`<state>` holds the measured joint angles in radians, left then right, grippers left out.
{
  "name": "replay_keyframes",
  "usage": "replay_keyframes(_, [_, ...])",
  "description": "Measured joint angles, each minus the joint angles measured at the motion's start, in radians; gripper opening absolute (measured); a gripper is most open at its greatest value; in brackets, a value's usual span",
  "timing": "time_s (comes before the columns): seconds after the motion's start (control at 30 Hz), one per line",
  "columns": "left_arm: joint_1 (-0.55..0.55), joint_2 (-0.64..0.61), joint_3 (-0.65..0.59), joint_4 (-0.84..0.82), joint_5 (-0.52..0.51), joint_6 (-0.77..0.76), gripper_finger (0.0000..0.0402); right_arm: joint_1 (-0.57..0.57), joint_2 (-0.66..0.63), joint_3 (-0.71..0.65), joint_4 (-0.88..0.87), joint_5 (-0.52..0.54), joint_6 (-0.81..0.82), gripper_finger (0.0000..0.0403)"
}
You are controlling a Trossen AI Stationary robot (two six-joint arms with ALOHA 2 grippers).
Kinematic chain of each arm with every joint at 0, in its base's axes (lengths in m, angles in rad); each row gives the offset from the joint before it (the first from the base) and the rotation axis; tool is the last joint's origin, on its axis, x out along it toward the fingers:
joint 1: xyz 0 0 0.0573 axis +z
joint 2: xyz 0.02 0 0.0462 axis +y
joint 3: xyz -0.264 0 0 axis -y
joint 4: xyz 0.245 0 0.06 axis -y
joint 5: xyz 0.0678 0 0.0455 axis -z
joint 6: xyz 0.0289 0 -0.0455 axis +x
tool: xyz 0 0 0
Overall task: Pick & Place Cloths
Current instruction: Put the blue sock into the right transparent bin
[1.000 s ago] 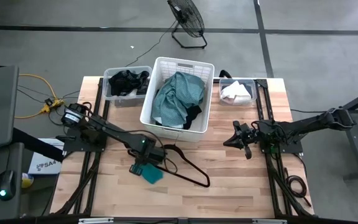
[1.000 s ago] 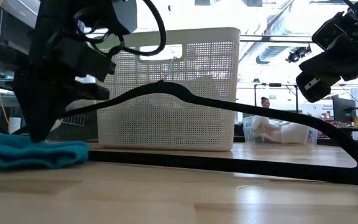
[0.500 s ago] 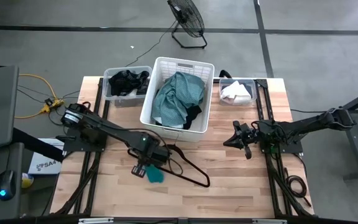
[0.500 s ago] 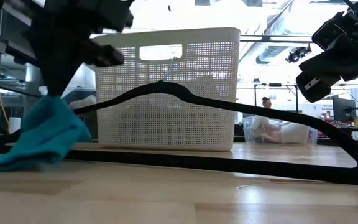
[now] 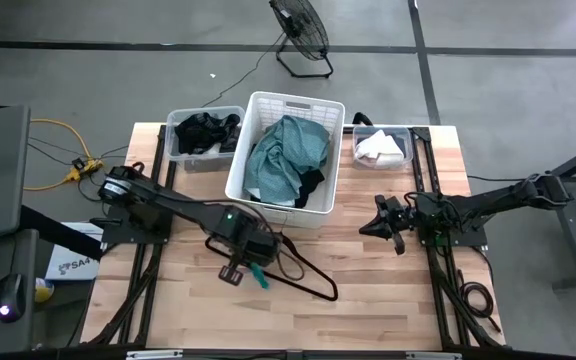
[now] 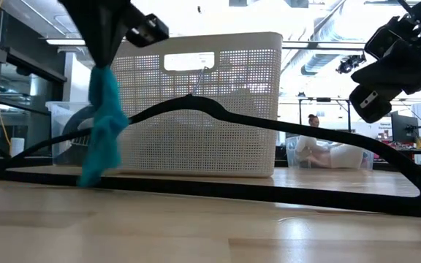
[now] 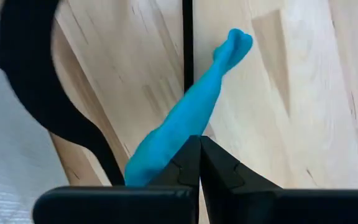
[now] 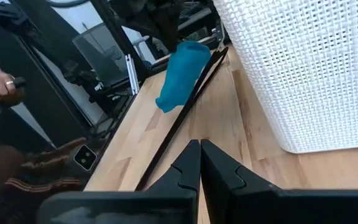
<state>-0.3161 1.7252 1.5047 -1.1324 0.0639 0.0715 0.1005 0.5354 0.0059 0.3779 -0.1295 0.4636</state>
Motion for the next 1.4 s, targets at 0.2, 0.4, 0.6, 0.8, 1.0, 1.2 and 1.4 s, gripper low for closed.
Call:
replay_keyframes(0.2, [0.001, 0.0, 0.064, -0.001, -0.007, 0.003, 0.0, 0.0, 0.0, 0.0, 0.017, 0.0, 0.008, 0.0003])
replay_keyframes(0.4, [0.001, 0.0, 0.127, 0.006, -0.009, 0.026, 0.0, 0.0, 0.0, 0.0, 0.086, -0.003, 0.012, 0.0003])
replay_keyframes(0.6, [0.002, 0.0, 0.188, 0.008, -0.076, 0.041, 0.0, 0.0, 0.0, 0.0, 0.186, -0.004, 0.063, 0.0003])
replay_keyframes(0.8, [0.002, 0.0, 0.237, 0.026, -0.118, 0.059, 0.0, 0.0, 0.0, 0.0, 0.203, 0.0, 0.061, 0.0003])
replay_keyframes(1.0, [0.002, 0.0, 0.282, 0.068, -0.159, 0.109, 0.0, 0.026, 0.002, 0.0, 0.272, 0.026, 0.076, 0.0003])
replay_keyframes(1.2, [0.002, 0.0, 0.314, 0.133, -0.217, 0.162, 0.0, 0.145, 0.043, 0.004, 0.373, 0.112, -0.073, 0.0003])
replay_keyframes(1.4, [0.003, 0.0, 0.315, 0.2, -0.265, 0.204, 0.0, 0.279, 0.173, 0.09, 0.371, 0.266, -0.309, 0.0003])
